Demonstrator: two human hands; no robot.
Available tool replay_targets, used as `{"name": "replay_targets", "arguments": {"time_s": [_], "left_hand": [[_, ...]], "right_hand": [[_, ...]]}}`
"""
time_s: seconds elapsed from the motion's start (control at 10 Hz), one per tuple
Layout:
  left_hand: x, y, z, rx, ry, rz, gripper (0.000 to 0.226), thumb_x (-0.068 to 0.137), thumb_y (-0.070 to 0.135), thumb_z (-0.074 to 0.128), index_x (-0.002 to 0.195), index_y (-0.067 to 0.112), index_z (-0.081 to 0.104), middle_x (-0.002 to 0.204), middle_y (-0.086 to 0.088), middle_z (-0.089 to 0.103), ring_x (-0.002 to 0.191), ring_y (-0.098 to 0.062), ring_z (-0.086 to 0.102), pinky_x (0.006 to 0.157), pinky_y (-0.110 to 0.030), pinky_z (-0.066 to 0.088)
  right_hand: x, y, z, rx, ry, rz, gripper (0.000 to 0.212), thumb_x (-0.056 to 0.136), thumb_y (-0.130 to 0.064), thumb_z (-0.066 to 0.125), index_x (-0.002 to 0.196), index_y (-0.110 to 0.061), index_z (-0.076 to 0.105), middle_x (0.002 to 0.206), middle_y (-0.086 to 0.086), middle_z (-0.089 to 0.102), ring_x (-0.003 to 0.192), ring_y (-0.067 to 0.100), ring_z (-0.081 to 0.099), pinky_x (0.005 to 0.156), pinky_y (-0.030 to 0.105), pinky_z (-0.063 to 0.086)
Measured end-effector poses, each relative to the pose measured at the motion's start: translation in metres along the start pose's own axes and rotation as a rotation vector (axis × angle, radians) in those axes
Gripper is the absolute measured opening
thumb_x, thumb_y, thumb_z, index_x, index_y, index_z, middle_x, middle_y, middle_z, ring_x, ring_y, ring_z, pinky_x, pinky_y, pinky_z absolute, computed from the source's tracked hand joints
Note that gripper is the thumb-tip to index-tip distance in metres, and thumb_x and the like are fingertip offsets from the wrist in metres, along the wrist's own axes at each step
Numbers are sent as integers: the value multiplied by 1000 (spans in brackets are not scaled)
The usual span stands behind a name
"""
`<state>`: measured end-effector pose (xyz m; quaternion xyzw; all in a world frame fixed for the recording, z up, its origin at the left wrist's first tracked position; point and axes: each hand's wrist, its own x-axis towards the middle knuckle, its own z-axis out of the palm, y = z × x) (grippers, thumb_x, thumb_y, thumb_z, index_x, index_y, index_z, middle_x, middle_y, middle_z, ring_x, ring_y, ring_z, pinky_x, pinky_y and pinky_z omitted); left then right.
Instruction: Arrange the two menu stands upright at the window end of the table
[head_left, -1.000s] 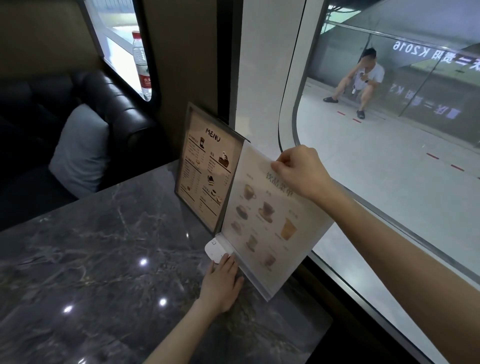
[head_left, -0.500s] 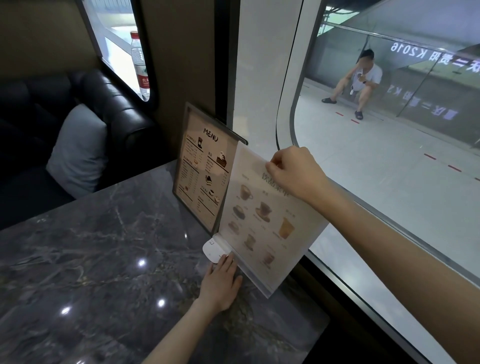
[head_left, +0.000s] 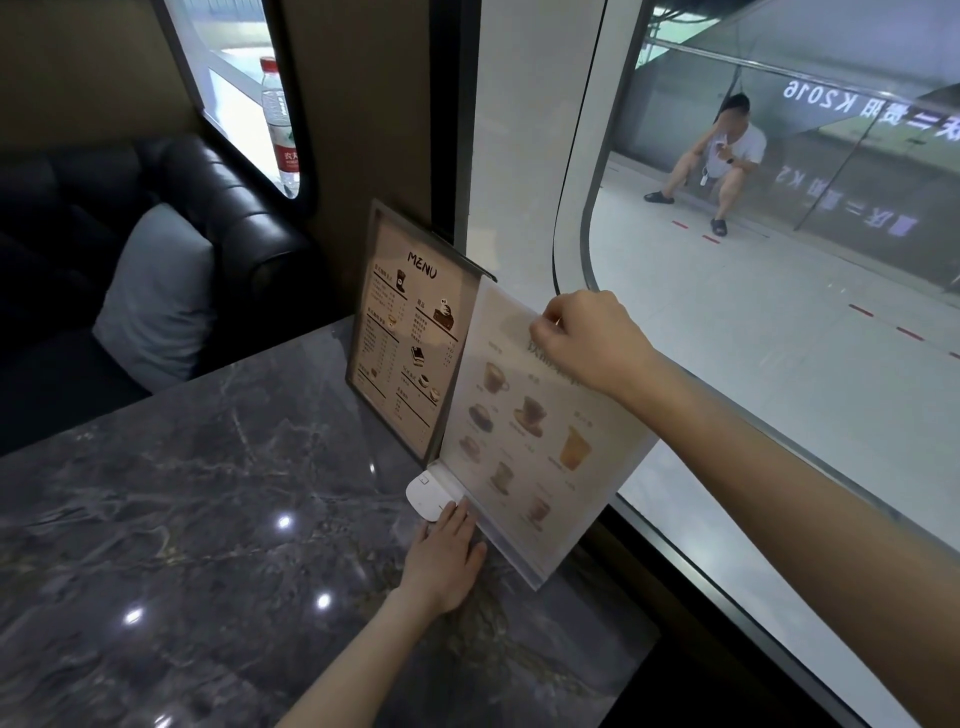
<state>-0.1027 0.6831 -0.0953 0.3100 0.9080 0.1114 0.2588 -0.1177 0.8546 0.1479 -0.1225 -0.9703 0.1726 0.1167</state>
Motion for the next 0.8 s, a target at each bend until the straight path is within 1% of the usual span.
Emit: {"name": "replay_targets", "arguments": {"time_s": [0.1, 0.2, 0.3, 0.4, 0.5, 0.6, 0.7, 0.8], "left_hand": [[0, -1, -2, -17, 1, -5, 58, 98, 40, 19, 149, 16, 4, 159, 1, -1, 146, -15, -4, 118, -37, 1], [1, -2, -6, -40, 20, -25, 58, 98, 41, 20, 149, 15, 7, 159, 0, 1, 147, -15, -2, 118, -37, 2], [1, -4, -12, -81, 45, -56, 57, 98, 41, 22, 148, 14, 13, 159, -2, 8, 147, -16, 3, 119, -38, 7], [-3, -6, -21, -120, 91, -65, 54, 98, 39, 26, 145, 12, 25, 156, -6, 23, 144, -20, 18, 116, -37, 19], [-14, -5, -36, -201, 129, -79, 47, 98, 36, 29, 134, 10, 42, 141, -12, 46, 129, -28, 42, 102, -38, 37], [-26, -10, -52, -256, 184, -95, 41, 97, 34, 30, 122, 9, 52, 127, -16, 57, 115, -33, 53, 88, -39, 43], [-46, -22, -70, -288, 235, -129, 34, 95, 32, 33, 90, 8, 57, 105, -18, 66, 95, -34, 59, 72, -38, 43], [-66, -35, -94, -298, 385, -147, 37, 95, 33, 37, 82, 5, 57, 92, -15, 67, 86, -32, 60, 67, -37, 43]], "right_hand": [[0, -2, -1, -1, -22, 7, 32, 87, -20, 42, 94, 5, 61, 89, 22, 66, 82, 37, 60, 69, 42, 51], [-1, -6, -2, -3, -44, 1, 29, 88, -21, 44, 104, -1, 58, 92, 15, 62, 82, 32, 57, 68, 36, 47], [-1, -11, -3, -11, -63, 1, 30, 88, -21, 46, 110, -2, 55, 99, 18, 63, 85, 33, 58, 71, 37, 48], [-2, -16, -3, -18, -61, 7, 35, 88, -22, 46, 118, -5, 50, 105, 18, 64, 88, 32, 60, 75, 41, 53], [-5, -21, -3, -47, -44, 5, 39, 88, -22, 47, 122, -4, 44, 109, 19, 64, 91, 34, 60, 78, 45, 54], [-7, -28, -1, -56, -5, -14, 41, 88, -20, 48, 125, -3, 41, 119, 20, 58, 102, 35, 56, 83, 48, 52], [-11, -46, 0, -86, 73, -61, 42, 88, -19, 49, 126, -4, 41, 127, 18, 52, 115, 33, 48, 87, 44, 47], [-19, -69, 4, -16, 267, -210, 36, 90, -19, 48, 124, -7, 46, 125, 14, 54, 113, 26, 50, 90, 38, 46]]}}
